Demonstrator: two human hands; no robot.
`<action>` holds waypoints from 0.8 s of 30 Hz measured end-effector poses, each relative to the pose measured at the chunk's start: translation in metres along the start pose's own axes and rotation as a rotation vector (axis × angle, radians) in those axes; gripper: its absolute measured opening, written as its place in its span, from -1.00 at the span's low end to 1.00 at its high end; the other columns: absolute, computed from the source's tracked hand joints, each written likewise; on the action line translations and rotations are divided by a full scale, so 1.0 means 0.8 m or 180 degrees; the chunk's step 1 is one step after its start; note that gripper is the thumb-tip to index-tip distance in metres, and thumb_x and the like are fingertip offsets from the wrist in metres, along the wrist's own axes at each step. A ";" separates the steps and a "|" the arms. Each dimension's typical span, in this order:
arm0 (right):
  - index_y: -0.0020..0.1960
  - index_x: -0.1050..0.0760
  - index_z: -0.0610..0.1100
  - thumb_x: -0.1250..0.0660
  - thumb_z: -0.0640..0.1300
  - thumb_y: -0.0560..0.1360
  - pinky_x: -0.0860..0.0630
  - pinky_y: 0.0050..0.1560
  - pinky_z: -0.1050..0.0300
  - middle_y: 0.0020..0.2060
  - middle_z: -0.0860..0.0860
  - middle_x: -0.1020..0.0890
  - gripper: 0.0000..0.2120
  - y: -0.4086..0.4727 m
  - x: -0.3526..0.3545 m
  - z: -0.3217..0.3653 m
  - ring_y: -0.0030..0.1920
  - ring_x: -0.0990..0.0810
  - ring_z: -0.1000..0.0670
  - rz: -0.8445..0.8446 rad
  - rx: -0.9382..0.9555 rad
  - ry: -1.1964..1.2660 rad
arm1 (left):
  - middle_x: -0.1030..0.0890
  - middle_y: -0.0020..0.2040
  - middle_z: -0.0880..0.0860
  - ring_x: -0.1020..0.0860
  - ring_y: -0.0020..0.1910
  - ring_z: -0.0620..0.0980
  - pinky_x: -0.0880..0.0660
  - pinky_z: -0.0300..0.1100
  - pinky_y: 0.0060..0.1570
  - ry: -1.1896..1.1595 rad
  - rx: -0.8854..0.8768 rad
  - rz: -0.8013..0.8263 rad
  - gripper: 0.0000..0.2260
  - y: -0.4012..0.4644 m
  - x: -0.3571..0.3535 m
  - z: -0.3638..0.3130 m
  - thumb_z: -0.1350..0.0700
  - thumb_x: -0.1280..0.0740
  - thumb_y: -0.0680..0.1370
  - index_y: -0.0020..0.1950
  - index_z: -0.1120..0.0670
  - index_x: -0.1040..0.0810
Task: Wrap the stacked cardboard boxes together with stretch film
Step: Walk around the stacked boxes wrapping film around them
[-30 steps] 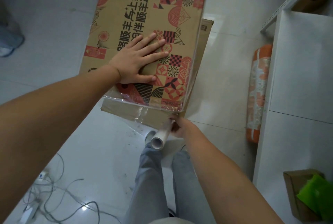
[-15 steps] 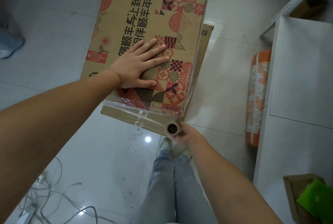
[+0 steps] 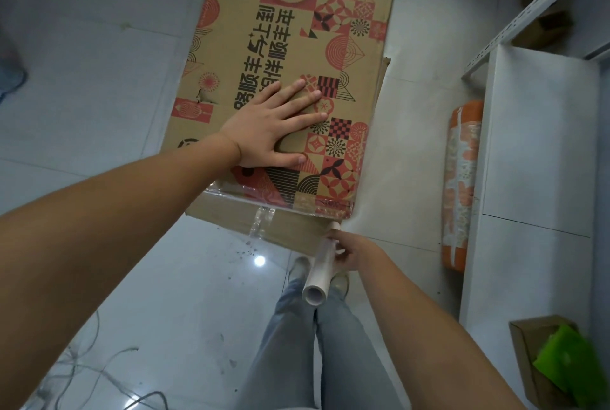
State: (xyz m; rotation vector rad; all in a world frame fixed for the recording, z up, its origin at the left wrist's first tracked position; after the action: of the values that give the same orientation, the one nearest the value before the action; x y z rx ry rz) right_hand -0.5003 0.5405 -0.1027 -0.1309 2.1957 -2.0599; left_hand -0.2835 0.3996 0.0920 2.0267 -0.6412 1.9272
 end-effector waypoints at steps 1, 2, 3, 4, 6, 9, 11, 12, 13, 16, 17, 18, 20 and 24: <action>-0.09 -0.36 -0.24 -0.33 -0.17 0.50 -0.52 -0.59 0.22 -0.29 -0.13 -0.44 -0.82 0.002 0.006 0.003 -0.32 -0.48 -0.04 0.0029 0.0023 0.0094 | -0.03 0.56 0.03 0.09 0.54 0.11 0.08 0.11 0.48 0.0013 -0.0002 0.0008 -0.31 0.000 -0.001 0.000 -0.38 0.02 0.48 0.54 -0.09 -0.05; -0.06 -0.36 -0.25 -0.29 -0.19 0.51 -0.56 -0.52 0.20 -0.28 -0.14 -0.45 -0.85 0.007 0.011 0.007 -0.30 -0.48 -0.05 0.0094 0.0034 0.0231 | -0.03 0.56 0.03 0.09 0.54 0.11 0.09 0.11 0.48 0.0039 0.0007 0.0027 -0.30 0.001 -0.001 0.000 -0.39 0.02 0.48 0.54 -0.10 -0.04; -0.06 -0.36 -0.25 -0.24 -0.20 0.51 -0.58 -0.42 0.16 -0.27 -0.14 -0.45 -0.89 0.009 0.015 0.010 -0.28 -0.48 -0.06 0.0187 0.0045 0.0415 | -0.02 0.56 0.03 0.10 0.54 0.11 0.09 0.11 0.48 0.0061 0.0018 0.0042 -0.30 0.001 -0.001 0.000 -0.39 0.03 0.48 0.55 -0.10 -0.04; -0.08 -0.35 -0.25 -0.17 -0.22 0.51 -0.56 -0.31 0.09 -0.26 -0.14 -0.44 -0.92 0.010 0.017 0.015 -0.26 -0.48 -0.07 0.0287 0.0054 0.0595 | -0.02 0.56 0.02 0.10 0.54 0.11 0.09 0.11 0.48 0.0071 0.0025 0.0048 -0.30 0.001 -0.001 0.000 -0.39 0.03 0.48 0.55 -0.10 -0.03; -0.12 -0.34 -0.24 -0.10 -0.22 0.49 -0.50 -0.23 0.04 -0.27 -0.14 -0.43 -0.90 0.008 0.019 0.020 -0.26 -0.46 -0.09 0.0379 0.0025 0.0799 | -0.03 0.56 0.03 0.10 0.54 0.11 0.09 0.11 0.48 0.0074 0.0018 0.0038 -0.30 0.002 0.001 0.000 -0.39 0.02 0.48 0.54 -0.10 -0.04; -0.05 -0.45 -0.27 -0.31 -0.18 0.44 -0.60 -0.34 0.07 -0.29 -0.17 -0.57 -0.83 0.004 0.012 0.014 -0.33 -0.59 -0.13 0.0493 -0.0163 0.0429 | -0.04 0.56 0.03 0.08 0.54 0.11 0.08 0.10 0.48 0.0065 0.0020 0.0014 -0.31 0.002 0.000 -0.001 -0.38 0.00 0.48 0.54 -0.09 -0.06; 0.14 -0.47 -0.31 -0.41 -0.22 0.41 -0.61 -0.36 0.05 -0.14 -0.18 -0.62 -0.66 0.007 0.014 0.011 -0.25 -0.63 -0.13 0.0421 -0.0197 0.0049 | -0.04 0.56 0.02 0.08 0.54 0.11 0.08 0.10 0.48 0.0088 0.0030 0.0035 -0.31 0.003 0.000 0.000 -0.38 -0.01 0.48 0.54 -0.09 -0.06; 0.20 -0.42 -0.30 -0.39 -0.24 0.44 -0.61 -0.41 0.07 -0.11 -0.17 -0.59 -0.64 0.008 0.017 0.013 -0.21 -0.60 -0.11 0.0394 -0.0221 -0.0091 | -0.04 0.56 0.02 0.09 0.54 0.11 0.08 0.11 0.48 0.0109 0.0033 0.0053 -0.31 0.004 0.000 0.000 -0.38 -0.01 0.48 0.54 -0.09 -0.05; 0.16 -0.40 -0.29 -0.35 -0.27 0.47 -0.60 -0.47 0.11 -0.15 -0.16 -0.57 -0.70 0.002 0.020 0.017 -0.23 -0.56 -0.08 0.0336 -0.0174 -0.0184 | -0.03 0.56 0.02 0.09 0.54 0.10 0.07 0.11 0.48 0.0132 0.0035 0.0069 -0.31 0.004 -0.001 0.000 -0.38 -0.01 0.48 0.54 -0.09 -0.05; -0.09 -0.42 -0.28 -0.27 -0.27 0.51 -0.58 -0.54 0.14 -0.29 -0.13 -0.50 -0.93 -0.004 0.031 0.028 -0.29 -0.51 -0.03 0.0356 -0.0131 -0.0179 | -0.01 0.56 0.01 0.10 0.54 0.10 0.07 0.11 0.48 0.0178 0.0059 0.0092 -0.31 0.004 -0.001 0.000 -0.38 0.00 0.48 0.54 -0.10 -0.03; -0.16 -0.41 -0.27 -0.24 -0.26 0.52 -0.58 -0.55 0.15 -0.30 -0.12 -0.50 -0.90 -0.007 0.036 0.032 -0.29 -0.51 -0.03 0.0339 -0.0116 -0.0178 | 0.00 0.56 0.01 0.10 0.54 0.10 0.06 0.11 0.48 0.0182 0.0056 0.0101 -0.31 0.004 -0.001 0.000 -0.39 0.02 0.49 0.54 -0.11 -0.01; -0.19 -0.41 -0.27 -0.21 -0.25 0.53 -0.57 -0.56 0.17 -0.30 -0.12 -0.50 -0.86 -0.009 0.039 0.036 -0.28 -0.51 -0.03 0.0362 -0.0110 -0.0199 | 0.02 0.56 0.01 0.10 0.54 0.10 0.06 0.11 0.48 0.0200 0.0051 0.0113 -0.32 0.004 -0.002 0.000 -0.40 0.05 0.49 0.54 -0.12 0.02; -0.19 -0.40 -0.23 -0.15 -0.21 0.55 -0.56 -0.53 0.21 -0.28 -0.11 -0.51 -0.84 -0.009 0.045 0.042 -0.27 -0.52 -0.04 0.0434 -0.0060 -0.0330 | 0.05 0.56 0.00 0.11 0.54 0.11 0.07 0.11 0.48 0.0241 0.0047 0.0123 -0.32 0.004 -0.003 0.000 -0.42 0.13 0.49 0.54 -0.15 0.11; -0.21 -0.35 -0.17 -0.16 -0.14 0.48 -0.51 -0.30 0.11 -0.35 -0.09 -0.50 -0.86 -0.012 0.053 0.050 -0.29 -0.50 -0.07 0.0459 -0.0184 0.0086 | 0.18 0.55 -0.07 0.13 0.54 0.10 0.10 0.09 0.48 0.0288 0.0033 0.0115 -0.32 0.004 -0.005 0.000 -0.42 0.15 0.48 0.52 -0.18 0.20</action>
State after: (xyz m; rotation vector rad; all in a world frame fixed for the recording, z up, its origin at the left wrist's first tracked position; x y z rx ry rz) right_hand -0.5367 0.4937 -0.0970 0.0489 2.2105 -1.9341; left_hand -0.2854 0.3975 0.0875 1.9340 -0.6515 2.0336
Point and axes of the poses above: each hand's wrist, its own y-axis towards the middle knuckle, its own x-axis out of the back of the hand, z = x × y, the point moved 7 cm from there along y, towards the middle knuckle
